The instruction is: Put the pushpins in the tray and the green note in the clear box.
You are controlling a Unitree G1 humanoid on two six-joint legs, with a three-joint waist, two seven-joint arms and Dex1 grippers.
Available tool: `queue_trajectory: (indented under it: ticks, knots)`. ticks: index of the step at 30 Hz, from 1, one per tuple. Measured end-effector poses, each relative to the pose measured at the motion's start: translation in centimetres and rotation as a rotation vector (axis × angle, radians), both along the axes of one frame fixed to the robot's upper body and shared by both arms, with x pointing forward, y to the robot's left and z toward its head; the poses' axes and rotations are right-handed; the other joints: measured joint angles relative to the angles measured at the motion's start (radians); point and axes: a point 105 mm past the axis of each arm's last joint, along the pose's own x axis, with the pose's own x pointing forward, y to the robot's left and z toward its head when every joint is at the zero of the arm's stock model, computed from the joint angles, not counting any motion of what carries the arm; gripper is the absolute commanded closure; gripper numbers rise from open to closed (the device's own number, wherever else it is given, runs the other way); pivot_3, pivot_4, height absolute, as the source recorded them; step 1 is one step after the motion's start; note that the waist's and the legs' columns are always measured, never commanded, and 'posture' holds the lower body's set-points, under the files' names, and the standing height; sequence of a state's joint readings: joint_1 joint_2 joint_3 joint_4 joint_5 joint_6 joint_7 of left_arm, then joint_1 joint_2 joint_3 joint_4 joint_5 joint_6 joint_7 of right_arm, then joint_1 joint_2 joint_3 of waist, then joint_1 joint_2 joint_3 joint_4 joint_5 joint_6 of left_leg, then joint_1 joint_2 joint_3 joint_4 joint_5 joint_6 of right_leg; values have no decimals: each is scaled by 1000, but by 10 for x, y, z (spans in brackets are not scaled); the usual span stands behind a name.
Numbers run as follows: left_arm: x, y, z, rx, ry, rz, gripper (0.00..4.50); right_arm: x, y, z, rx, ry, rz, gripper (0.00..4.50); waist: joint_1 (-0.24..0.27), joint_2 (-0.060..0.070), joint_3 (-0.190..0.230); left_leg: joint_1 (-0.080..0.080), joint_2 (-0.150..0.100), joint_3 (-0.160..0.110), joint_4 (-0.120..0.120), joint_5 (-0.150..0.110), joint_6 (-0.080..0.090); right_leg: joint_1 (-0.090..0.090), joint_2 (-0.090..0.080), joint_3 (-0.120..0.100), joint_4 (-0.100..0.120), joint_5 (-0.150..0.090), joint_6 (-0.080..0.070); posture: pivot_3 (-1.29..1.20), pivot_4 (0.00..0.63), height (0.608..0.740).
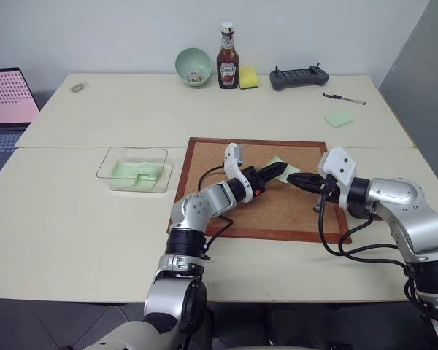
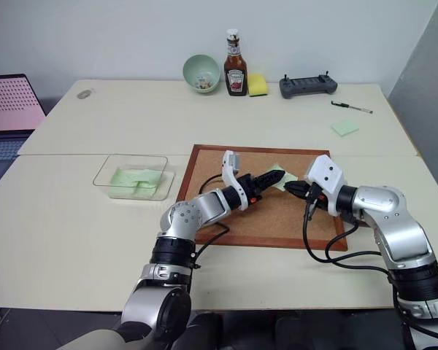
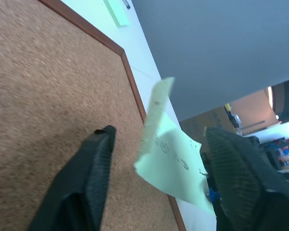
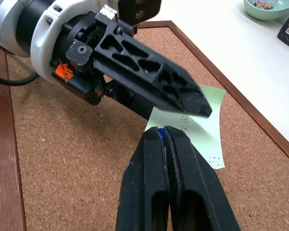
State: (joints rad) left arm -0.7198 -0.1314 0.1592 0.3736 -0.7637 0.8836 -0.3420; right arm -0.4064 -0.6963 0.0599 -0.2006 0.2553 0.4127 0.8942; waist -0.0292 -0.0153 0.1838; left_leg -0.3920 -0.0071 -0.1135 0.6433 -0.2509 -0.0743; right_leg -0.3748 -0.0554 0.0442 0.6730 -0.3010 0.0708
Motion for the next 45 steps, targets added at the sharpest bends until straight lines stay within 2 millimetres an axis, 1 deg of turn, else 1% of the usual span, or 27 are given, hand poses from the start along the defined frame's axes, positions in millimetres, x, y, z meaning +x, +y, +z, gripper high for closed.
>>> queue_trajectory:
  ticks: [5,7,12,13,22,28,32,36,40,45]
  knots:
    - [-3,-4,1,-5,1,-22,3160,0,0,0,-1,2,-1,4500,0,0,0,0,0,0,0,0,0,0,0,0,0,0,0,0,150,740]
    - [-3,-5,1,-9,2,-26,3431,0,0,0,-1,3,-2,4500,0,0,0,0,0,0,0,0,0,0,0,0,0,0,0,0,150,740]
    - [-4,-5,3,-20,0,-29,4416,-1,1,1,-2,-4,3,4500,0,0,0,0,0,0,0,0,0,0,0,0,0,0,0,0,150,740]
    - [-4,-6,3,-25,-1,-32,4484,-1,2,2,-2,-5,4,4500,0,0,0,0,0,0,0,0,0,0,0,0,0,0,0,0,150,740]
    - [-6,-7,10,-57,-17,-44,4484,1,2,3,12,-15,-14,4500,0,0,0,0,0,0,0,0,0,0,0,0,0,0,0,0,150,740]
    - [-4,-5,17,-63,-43,-23,4484,4,1,8,98,-19,-65,4500,0,0,0,0,0,0,0,0,0,0,0,0,0,0,0,0,150,740]
    - [-3,-4,23,-67,-82,-5,4484,5,0,4,137,12,-111,4500,0,0,0,0,0,0,0,0,0,0,0,0,0,0,0,0,150,740]
    - [-6,-7,21,-58,-94,-13,4484,7,-5,0,175,46,-170,4500,0,0,0,-1,0,0,0,0,0,-1,0,0,0,0,0,0,150,740]
    - [-8,-9,20,-51,-103,-20,4484,9,-9,3,239,73,-217,4500,0,0,0,-1,0,0,0,0,0,-1,0,0,0,0,0,0,150,740]
    - [-8,-10,18,-40,-114,-14,4484,8,-9,10,327,98,-248,4500,0,0,0,-1,0,0,0,0,0,-1,0,0,0,0,0,0,150,740]
